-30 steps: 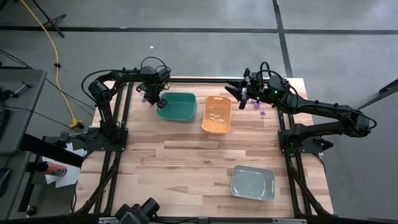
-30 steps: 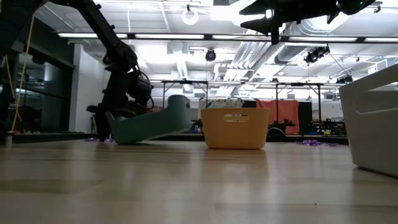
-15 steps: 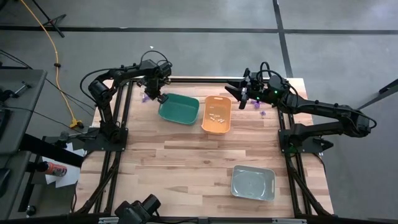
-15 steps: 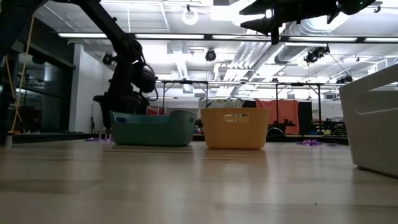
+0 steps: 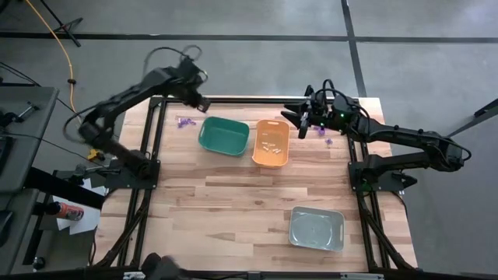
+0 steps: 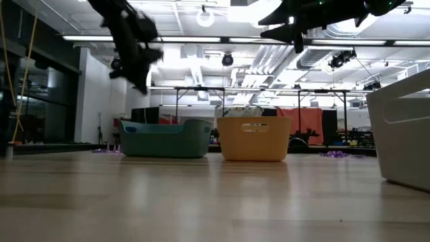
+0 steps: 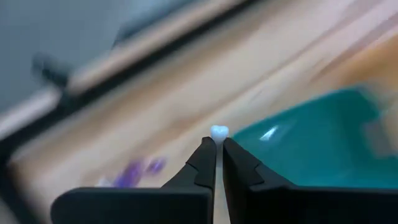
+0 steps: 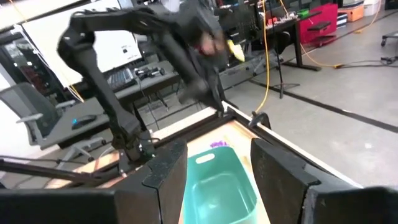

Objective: Sort Halloween decoration
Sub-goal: Put the white bone toy into the yellow bin

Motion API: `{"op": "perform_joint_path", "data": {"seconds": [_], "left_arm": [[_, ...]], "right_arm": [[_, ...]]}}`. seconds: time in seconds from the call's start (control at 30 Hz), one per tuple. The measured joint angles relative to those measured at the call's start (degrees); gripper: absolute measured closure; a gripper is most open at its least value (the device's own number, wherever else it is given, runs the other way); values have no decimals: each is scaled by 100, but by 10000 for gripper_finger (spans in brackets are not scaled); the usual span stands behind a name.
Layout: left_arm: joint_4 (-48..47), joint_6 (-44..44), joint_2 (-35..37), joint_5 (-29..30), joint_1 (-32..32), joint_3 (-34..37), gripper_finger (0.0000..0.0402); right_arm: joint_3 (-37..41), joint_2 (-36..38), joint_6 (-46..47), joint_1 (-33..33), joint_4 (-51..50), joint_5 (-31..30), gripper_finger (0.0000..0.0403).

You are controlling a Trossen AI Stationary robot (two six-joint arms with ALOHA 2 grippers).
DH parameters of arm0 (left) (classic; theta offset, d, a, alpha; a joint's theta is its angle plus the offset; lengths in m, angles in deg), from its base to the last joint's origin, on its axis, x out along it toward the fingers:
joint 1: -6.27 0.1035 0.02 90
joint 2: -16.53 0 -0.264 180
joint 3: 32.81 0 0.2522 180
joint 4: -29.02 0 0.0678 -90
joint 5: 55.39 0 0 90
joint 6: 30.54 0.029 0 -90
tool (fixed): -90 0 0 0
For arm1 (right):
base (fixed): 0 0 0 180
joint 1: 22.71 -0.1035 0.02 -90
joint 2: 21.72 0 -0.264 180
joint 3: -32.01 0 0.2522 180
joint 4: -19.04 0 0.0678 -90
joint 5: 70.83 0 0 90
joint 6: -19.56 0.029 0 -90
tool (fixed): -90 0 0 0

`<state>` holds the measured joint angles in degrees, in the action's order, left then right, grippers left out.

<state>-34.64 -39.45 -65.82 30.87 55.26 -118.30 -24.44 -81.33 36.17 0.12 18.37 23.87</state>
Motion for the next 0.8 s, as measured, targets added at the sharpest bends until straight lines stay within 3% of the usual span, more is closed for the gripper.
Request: {"op": "perform_joint_path", "data": {"seconds": [0.23, 0.47, 0.63, 0.8], "left_arm": [[3382, -834, 1648, -1166, -550, 1335, 401], [6545, -1474, 1832, -1457, -1833, 2422, 401], [7373, -701, 1497, -1465, -2679, 2444, 401], [7545, -506, 1416, -1376, -2991, 2444, 401]], "right_arm": [[0, -2, -58, 0, 43, -1, 231], [0, -2, -58, 0, 633, 211, 231], [0, -2, -58, 0, 1137, 670, 231], [0, 0, -60, 0, 1155, 734, 231]]}}
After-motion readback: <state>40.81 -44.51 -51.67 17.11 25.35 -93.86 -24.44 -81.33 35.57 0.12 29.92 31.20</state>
